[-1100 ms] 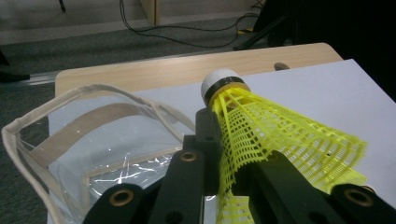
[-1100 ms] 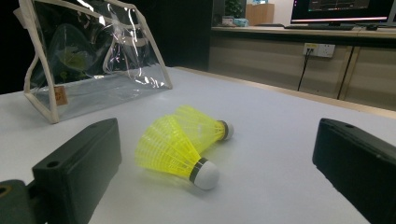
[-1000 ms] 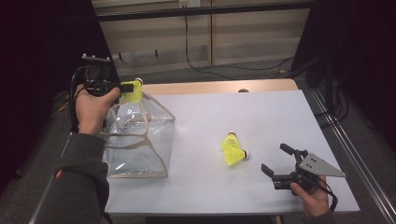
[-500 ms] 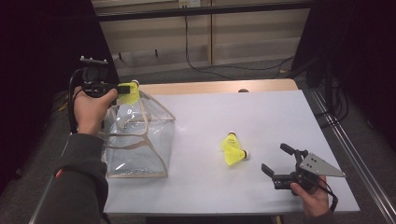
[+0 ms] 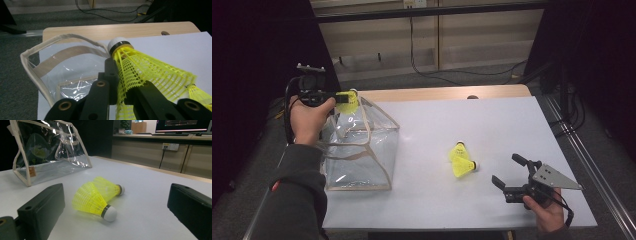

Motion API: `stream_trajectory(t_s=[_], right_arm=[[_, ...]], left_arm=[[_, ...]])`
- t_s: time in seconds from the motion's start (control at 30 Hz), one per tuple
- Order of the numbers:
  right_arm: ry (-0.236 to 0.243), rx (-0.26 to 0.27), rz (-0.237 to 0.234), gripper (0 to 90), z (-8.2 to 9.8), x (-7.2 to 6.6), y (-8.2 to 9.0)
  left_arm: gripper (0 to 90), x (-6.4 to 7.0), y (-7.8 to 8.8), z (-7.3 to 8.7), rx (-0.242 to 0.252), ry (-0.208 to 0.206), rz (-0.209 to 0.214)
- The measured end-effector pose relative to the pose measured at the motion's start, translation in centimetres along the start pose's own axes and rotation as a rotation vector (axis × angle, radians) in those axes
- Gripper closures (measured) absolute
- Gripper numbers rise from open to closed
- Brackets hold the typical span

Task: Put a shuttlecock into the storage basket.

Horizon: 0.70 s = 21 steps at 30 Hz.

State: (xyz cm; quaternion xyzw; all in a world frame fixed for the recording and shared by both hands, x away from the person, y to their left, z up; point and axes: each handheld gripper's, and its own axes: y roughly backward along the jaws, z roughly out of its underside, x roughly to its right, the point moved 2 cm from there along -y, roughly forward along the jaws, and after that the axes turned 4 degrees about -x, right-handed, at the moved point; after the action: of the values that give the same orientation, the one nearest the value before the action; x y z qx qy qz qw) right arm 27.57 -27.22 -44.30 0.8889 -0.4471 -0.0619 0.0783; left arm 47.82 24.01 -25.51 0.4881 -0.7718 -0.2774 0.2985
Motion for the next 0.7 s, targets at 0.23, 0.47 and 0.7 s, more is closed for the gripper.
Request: stream_trajectory(t_s=[0.23, 0.47, 0.7], right_arm=[[0.000, -0.002, 0.001, 1.1, 0.00, -0.02, 0.00], [0.000, -0.001, 0.001, 1.1, 0.00, -0.01, 0.00], [0.001, 0.000, 0.000, 1.1, 0.00, -0.01, 0.02]], left_arm=[[86.0, -0.33, -0.22, 0.25, -0.010, 0.006, -0.011], [85.9, -0.55, -0.58, 0.30, -0.013, 0.012, -0.029], [85.6, -0.97, -1.03, 0.43, -0.033, 0.014, -0.046]])
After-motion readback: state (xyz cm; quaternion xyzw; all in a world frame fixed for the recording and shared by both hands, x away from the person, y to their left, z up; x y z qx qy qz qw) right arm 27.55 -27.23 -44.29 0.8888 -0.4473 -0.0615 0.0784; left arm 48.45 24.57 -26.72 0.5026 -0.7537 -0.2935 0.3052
